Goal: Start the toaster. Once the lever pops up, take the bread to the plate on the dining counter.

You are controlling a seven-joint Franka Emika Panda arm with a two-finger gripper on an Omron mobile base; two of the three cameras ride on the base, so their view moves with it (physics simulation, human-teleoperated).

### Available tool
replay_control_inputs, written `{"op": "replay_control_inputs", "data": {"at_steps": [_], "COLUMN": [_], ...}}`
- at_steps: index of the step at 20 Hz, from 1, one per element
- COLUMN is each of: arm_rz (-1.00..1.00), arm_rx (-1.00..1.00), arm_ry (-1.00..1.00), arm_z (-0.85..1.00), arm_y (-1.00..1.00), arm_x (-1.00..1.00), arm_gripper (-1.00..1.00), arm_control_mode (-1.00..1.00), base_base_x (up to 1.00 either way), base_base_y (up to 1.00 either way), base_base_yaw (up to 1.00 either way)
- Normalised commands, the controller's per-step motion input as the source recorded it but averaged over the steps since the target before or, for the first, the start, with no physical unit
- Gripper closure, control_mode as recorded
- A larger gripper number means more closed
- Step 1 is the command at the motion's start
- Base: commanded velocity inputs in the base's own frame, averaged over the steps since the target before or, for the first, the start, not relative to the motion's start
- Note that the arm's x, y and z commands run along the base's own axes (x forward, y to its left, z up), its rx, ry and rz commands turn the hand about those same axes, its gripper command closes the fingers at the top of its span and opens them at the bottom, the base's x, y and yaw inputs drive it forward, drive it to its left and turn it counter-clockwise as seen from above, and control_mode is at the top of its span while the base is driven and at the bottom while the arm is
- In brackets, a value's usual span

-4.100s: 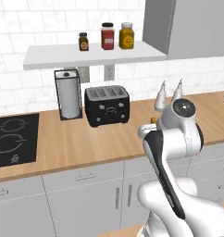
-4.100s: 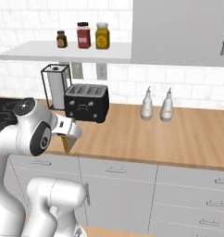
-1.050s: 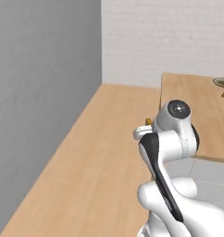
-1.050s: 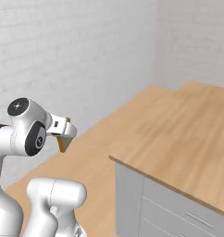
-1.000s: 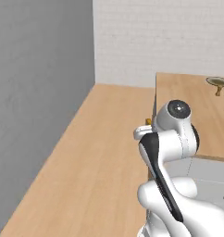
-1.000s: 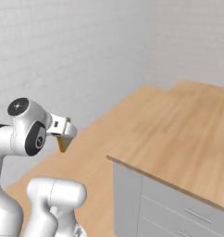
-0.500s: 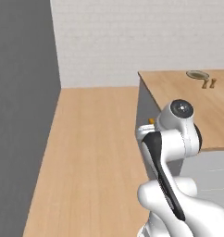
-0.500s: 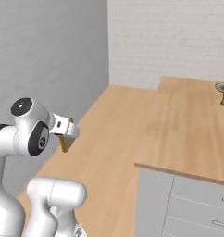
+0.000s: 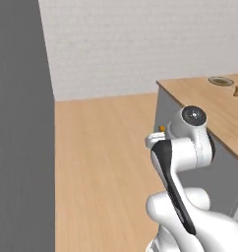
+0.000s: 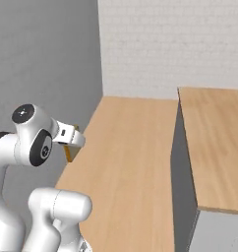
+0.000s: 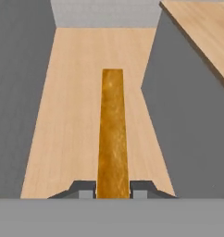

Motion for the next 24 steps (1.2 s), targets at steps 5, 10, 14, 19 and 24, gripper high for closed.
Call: {"op": "replay_control_inputs", "data": {"at_steps": [5,10,14,19,24], "arm_rz": [0.0,0.0,0.0,0.0,0.0], "arm_rx": [0.0,0.0,0.0,0.0,0.0], "arm_ry": [0.0,0.0,0.0,0.0,0.0], "arm_z": [0.0,0.0,0.0,0.0,0.0], "arm_y": [0.0,0.0,0.0,0.0,0.0], "arm_x": [0.0,0.0,0.0,0.0,0.0], "arm_gripper": [1.0,1.0,1.0,1.0,1.0], "arm_control_mode": [1.0,1.0,1.0,1.0,1.0], "base_base_x": [1.0,1.0,1.0,1.0,1.0], "base_base_y": [0.56,0.52,0.44,0.24,0.13], "base_base_yaw": [-0.23,-0.25,-0.25,-0.27,-0.25]}}
